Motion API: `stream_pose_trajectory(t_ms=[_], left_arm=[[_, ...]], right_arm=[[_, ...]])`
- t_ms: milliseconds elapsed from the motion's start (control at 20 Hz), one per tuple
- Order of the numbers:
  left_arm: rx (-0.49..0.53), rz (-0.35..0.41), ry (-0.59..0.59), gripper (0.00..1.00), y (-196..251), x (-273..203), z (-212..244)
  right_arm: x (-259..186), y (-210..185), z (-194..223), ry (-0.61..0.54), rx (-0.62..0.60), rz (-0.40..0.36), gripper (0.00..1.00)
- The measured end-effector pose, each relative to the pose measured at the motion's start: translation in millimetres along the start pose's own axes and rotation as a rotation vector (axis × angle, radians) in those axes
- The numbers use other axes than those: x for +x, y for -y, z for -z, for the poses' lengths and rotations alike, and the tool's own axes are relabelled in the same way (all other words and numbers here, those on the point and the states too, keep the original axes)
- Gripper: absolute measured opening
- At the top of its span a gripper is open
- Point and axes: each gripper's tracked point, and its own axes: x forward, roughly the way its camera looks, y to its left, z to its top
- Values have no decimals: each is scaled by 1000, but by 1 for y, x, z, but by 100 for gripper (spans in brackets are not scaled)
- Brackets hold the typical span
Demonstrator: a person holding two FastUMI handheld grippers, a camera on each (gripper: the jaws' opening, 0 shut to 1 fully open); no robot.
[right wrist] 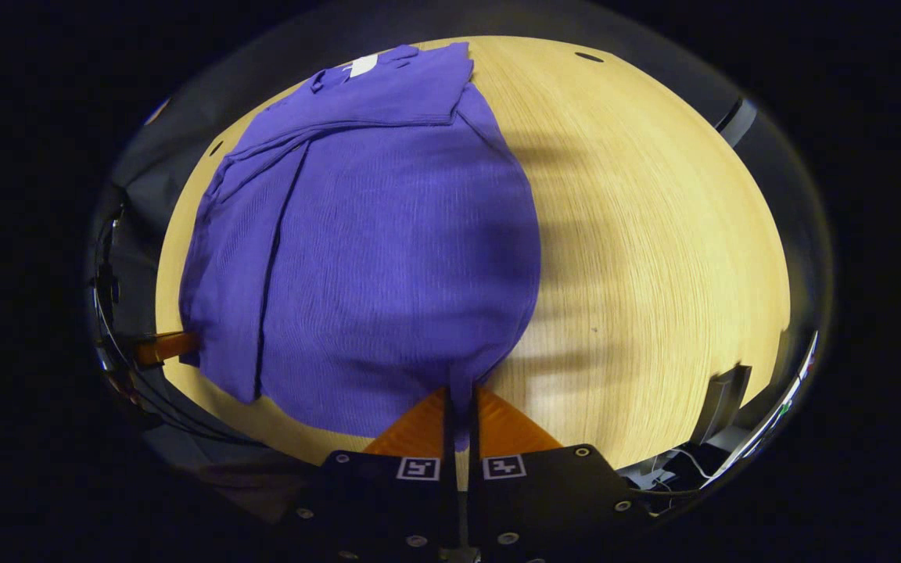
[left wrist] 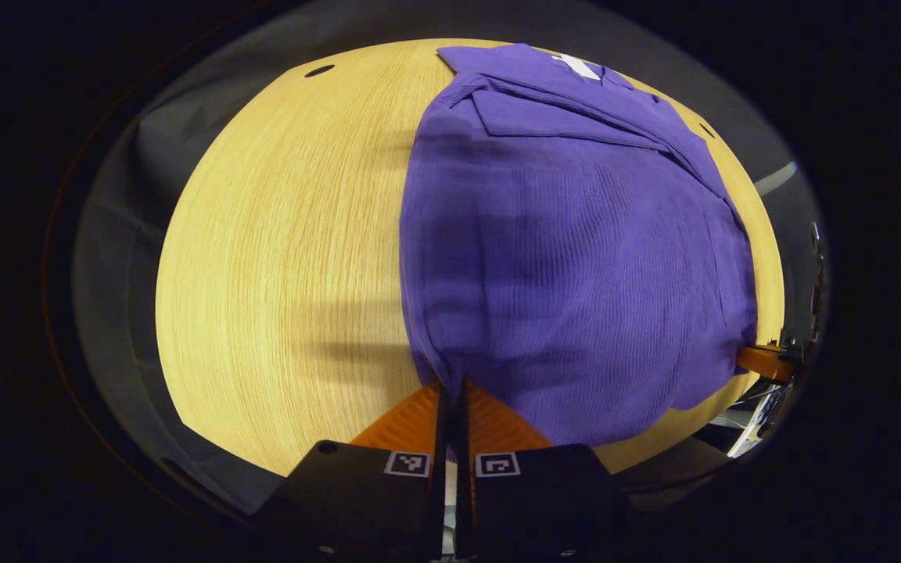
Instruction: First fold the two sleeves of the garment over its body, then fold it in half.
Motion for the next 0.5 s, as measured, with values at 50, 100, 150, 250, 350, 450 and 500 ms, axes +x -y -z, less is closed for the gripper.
stream_pose_trajectory(t_ms=[50,100,150,250,350,450,500], left_arm=[[-27,25,-3,5,1,0,-3],[-45,48,-10,5,3,-3,-6],[-47,57,-1,4,1,-7,-13],[-49,80,17,4,4,-19,-17],[-49,110,32,4,5,-28,-26],[-57,139,48,4,8,-41,-35],[-53,144,58,4,8,-48,-41]], right_arm=[[-1,-2,-1,-3,14,-16,5],[-4,-3,-6,10,36,-30,4],[-7,-5,-8,13,53,-48,4],[-20,-10,-19,41,75,-84,4],[-34,-11,-34,72,67,-101,4],[-48,-15,-50,106,70,-129,4],[-55,-18,-58,116,81,-146,4]])
